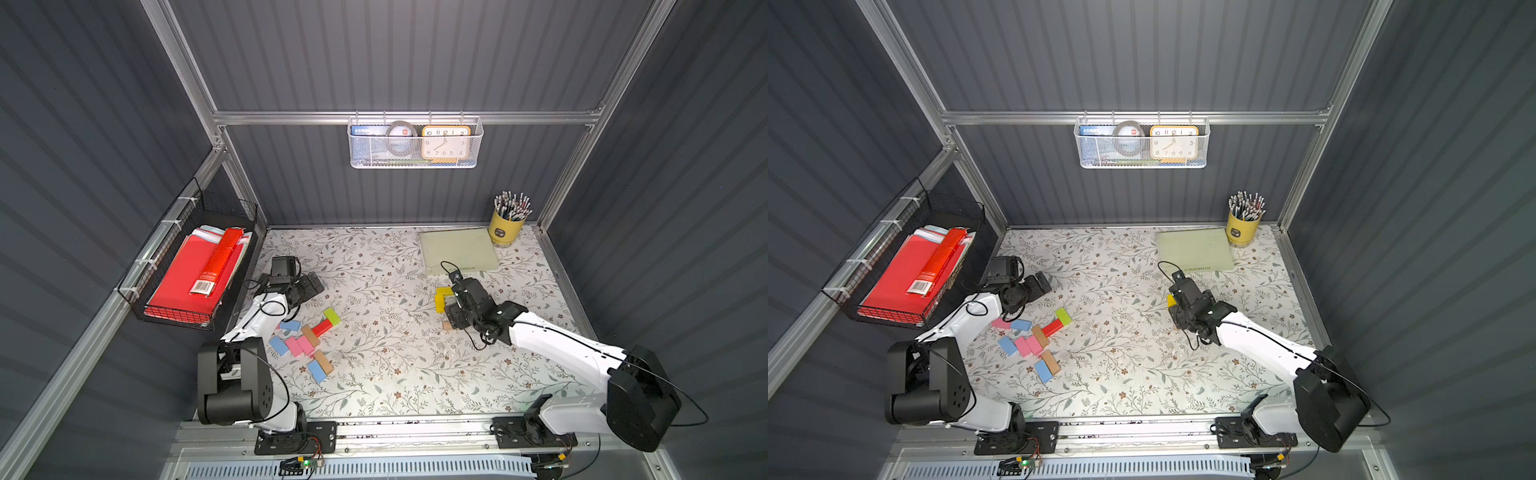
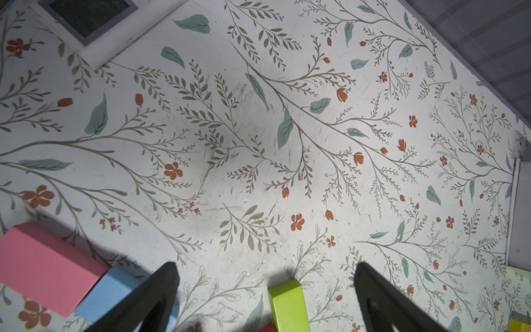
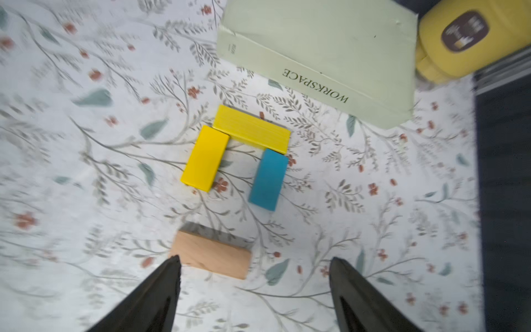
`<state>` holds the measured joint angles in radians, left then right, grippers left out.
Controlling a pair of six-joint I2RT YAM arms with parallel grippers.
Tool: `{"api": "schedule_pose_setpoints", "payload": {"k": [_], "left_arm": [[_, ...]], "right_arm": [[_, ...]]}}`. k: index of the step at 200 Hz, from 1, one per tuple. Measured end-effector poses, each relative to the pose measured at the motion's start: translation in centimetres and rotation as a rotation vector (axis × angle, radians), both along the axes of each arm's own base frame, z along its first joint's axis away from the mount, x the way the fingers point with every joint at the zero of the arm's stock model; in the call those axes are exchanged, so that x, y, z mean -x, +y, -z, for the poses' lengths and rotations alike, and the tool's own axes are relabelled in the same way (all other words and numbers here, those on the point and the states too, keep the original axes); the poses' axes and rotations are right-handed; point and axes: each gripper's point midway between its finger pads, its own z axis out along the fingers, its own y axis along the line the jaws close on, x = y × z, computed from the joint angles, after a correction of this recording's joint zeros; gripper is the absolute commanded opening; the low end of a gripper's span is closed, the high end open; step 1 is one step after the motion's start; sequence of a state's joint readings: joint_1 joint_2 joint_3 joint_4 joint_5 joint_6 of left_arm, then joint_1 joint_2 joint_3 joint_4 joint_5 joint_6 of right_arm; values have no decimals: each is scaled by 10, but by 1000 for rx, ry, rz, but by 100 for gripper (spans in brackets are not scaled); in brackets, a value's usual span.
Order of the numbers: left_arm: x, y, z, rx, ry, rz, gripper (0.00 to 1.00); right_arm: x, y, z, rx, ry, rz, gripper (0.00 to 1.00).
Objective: Assemble the number 8 with building blocks
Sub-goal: Assemble the building block at the center of the board.
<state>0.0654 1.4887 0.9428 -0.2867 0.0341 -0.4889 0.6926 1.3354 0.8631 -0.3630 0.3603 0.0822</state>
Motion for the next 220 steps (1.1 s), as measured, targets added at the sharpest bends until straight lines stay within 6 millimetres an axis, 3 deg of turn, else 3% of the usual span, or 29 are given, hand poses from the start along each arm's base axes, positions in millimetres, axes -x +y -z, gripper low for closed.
{"api": "schedule_pose_setpoints", "payload": {"k": [32,91,160,220], "left_arm": [[0,0,0,0,0,0,99],[0,-1,0,3,-1,2,100],[0,-1,0,2,0,2,99],[0,0,0,2,0,2,99]], "right_arm": [[19,7,34,-108,178,104,98],[31,1,82,-75,322,223,99],[25,-3,105,-42,344,251,98],[12,2,108,-95,333,263,87]]}}
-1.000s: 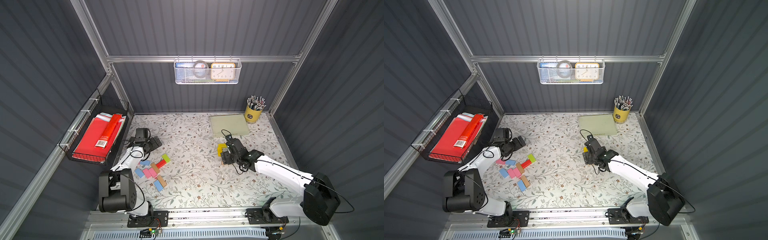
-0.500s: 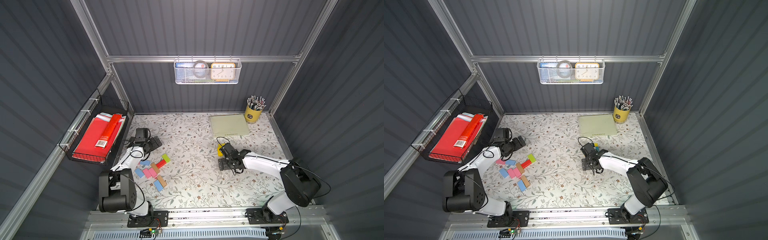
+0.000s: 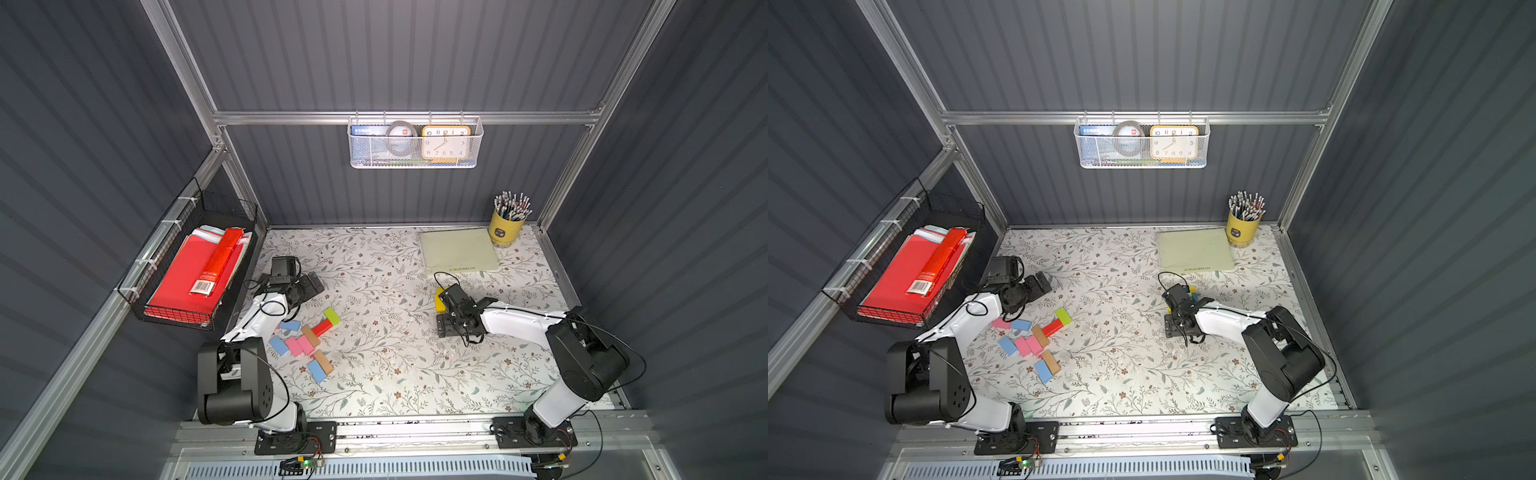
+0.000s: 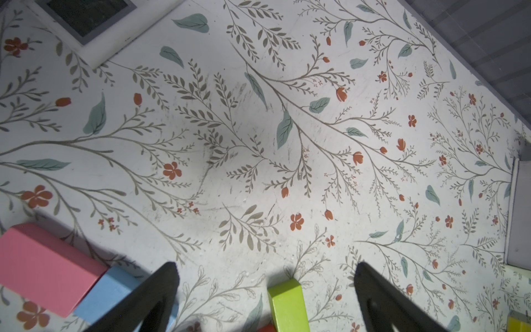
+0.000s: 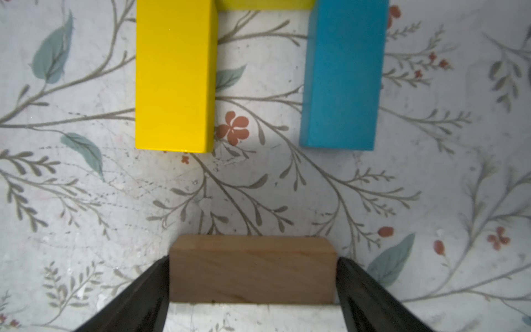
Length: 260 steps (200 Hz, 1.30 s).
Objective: Assemble the number 8 with building blocks
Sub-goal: Assemble the building block at the center of the board.
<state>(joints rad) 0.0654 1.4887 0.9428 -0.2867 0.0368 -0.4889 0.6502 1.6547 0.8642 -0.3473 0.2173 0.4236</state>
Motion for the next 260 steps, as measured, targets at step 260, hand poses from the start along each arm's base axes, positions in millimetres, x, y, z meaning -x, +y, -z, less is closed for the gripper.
{"api": "schedule_pose_setpoints", "payload": {"k": [260], "left_arm": [[0,0,0,0,1,0,99]], "right_arm": [[-41,3,0,-17,-41,-57,77]]}}
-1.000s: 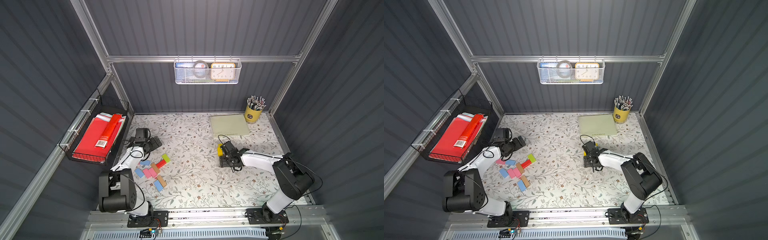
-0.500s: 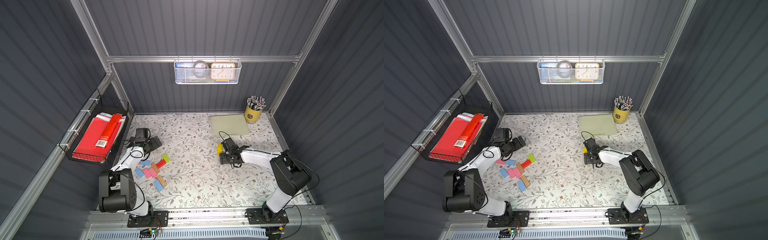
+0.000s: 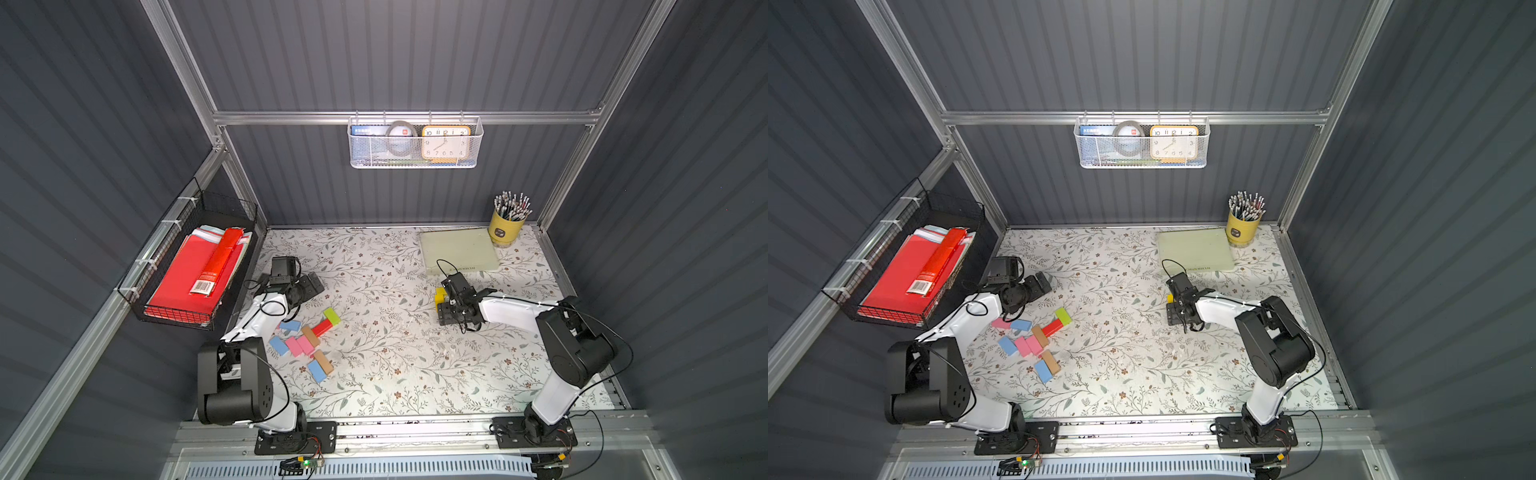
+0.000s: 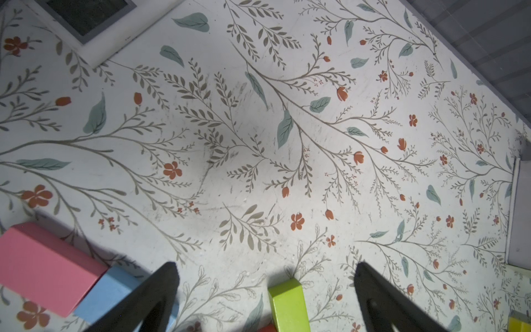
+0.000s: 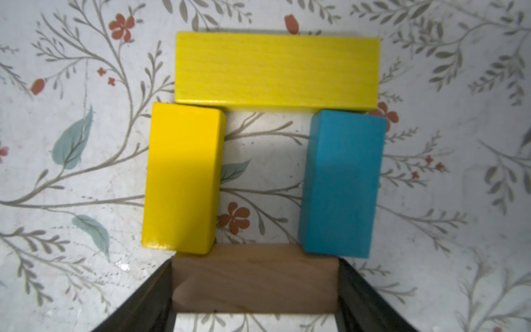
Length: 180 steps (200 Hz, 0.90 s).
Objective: Assemble the number 8 with building blocks
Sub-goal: Assemble the building block at the center of the board.
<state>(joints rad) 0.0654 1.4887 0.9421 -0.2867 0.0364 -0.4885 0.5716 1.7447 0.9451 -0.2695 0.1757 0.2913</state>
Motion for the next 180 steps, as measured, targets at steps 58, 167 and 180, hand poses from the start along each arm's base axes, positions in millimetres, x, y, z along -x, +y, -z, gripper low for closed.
{"api": "schedule_pose_setpoints", "payload": {"k": [58,167,180], "left_arm": [[0,0,0,-2,0,-2,99],[2,5,0,-22,7,-19,99],[6,8,-1,-32,16,-42,99]], "right_arm": [[-1,0,1,-11,3,1,87],[-1,4,-64,-94,-74,-11,99],[-3,6,-94,-139,-144,-15,99]]}}
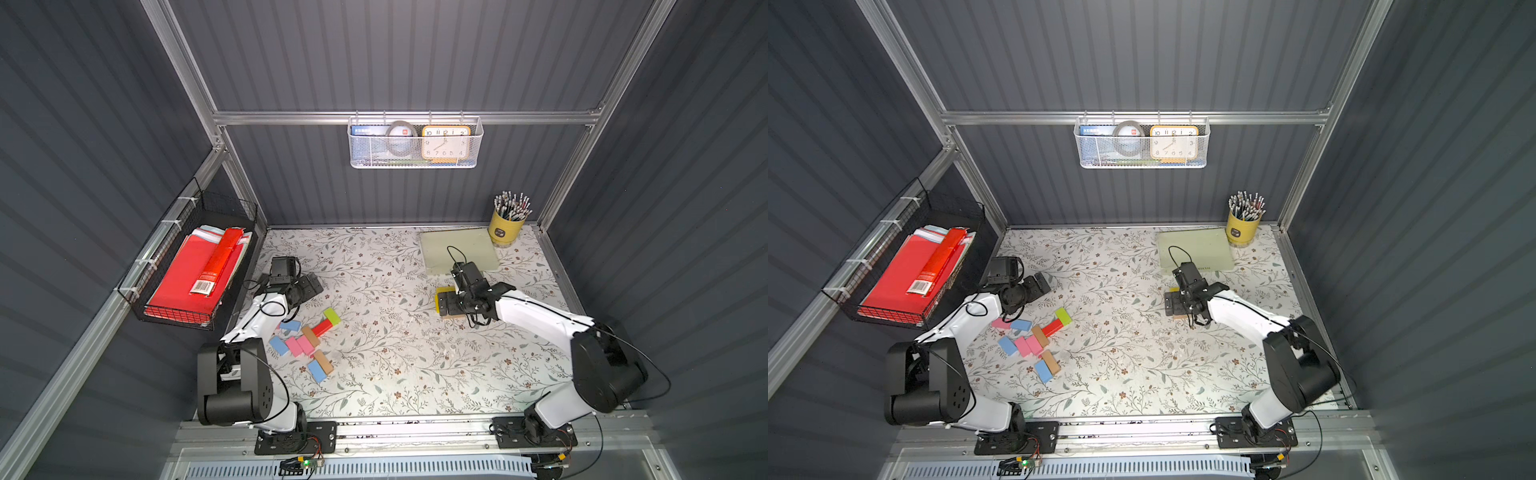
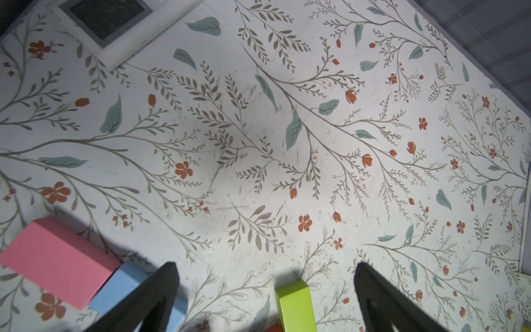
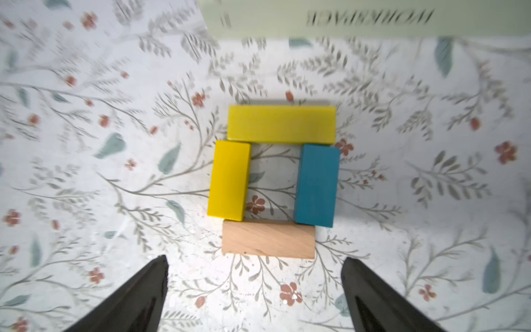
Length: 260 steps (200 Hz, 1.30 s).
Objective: Assemble the number 8 with building blocks
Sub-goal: Assemble the building block at the center of the board, then pick up the building block from the center of the board.
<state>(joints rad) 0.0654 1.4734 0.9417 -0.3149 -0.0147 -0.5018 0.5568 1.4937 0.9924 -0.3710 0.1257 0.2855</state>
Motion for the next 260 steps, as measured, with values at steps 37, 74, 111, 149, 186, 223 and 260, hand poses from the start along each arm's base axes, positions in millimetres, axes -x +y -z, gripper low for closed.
{"api": "schedule_pose_setpoints", "payload": {"k": [37,74,111,149,186,223,260], "left_arm": [[13,8,-5,-14,23,-67,99],[23,8,1,2,66,-91,99],[24,5,11,27,94,-100,93],[18,-5,24,69,109,-105,87],[3,-52,28,50,132,1,85],[3,-78,31,71,141,38,82],[7,-75,36,80,154,10,82]], "right_arm": [[1,6,-47,-90,-109,-27,99],[6,11,-46,-125,-121,-66,99],[12,15,-39,-151,-122,-97,98],[17,16,-28,-155,-114,-121,98],[23,12,-16,-143,-98,-124,98],[24,12,-17,-145,-106,-126,98],[23,11,-16,-145,-110,-124,98]]}}
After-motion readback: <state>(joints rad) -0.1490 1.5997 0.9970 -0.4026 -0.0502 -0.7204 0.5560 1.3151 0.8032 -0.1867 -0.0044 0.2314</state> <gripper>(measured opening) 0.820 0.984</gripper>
